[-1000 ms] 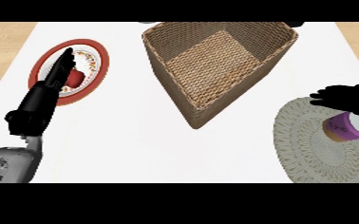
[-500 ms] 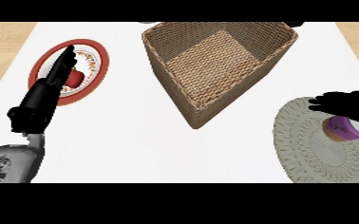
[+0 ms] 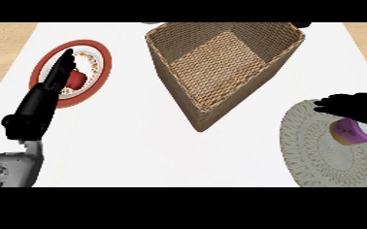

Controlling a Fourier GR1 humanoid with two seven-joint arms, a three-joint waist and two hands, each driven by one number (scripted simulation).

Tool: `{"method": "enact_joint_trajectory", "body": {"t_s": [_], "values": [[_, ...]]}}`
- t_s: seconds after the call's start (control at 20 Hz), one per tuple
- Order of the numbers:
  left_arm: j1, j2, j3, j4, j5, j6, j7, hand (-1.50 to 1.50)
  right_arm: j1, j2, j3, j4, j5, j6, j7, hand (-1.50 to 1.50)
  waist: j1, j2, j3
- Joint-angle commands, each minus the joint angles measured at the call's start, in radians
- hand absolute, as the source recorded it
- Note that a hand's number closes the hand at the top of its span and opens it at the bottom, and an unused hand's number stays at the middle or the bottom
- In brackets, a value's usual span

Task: Pick the can from the placemat and place it in the basket

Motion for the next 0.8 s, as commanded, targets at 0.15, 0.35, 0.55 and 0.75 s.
{"method": "enact_joint_trajectory", "body": {"t_s": [0.15, 0.35, 0.55, 0.75], "values": [[0.047, -0.015, 0.036, -0.067, 0.008, -0.035, 0.028, 0.00, -0.014, 0.012, -0.031, 0.056, 0.066, 0.033, -0.055, -1.50, 0.002, -0.001, 0.000], [-0.024, -0.051, 0.021, -0.036, -0.034, -0.003, 0.055, 0.00, -0.038, 0.057, -0.049, 0.162, 0.064, 0.005, -0.093, 1.50, 0.003, 0.001, 0.000], [-0.047, -0.038, 0.047, 0.062, -0.047, -0.040, -0.019, 0.00, -0.047, 0.092, -0.056, 0.147, 0.093, -0.043, -0.090, 1.50, -0.004, 0.001, 0.000], [-0.030, -0.012, 0.075, 0.022, -0.014, -0.076, 0.000, 0.00, -0.046, 0.145, -0.056, 0.224, 0.122, -0.168, -0.100, 1.50, 0.005, 0.002, 0.001]]}}
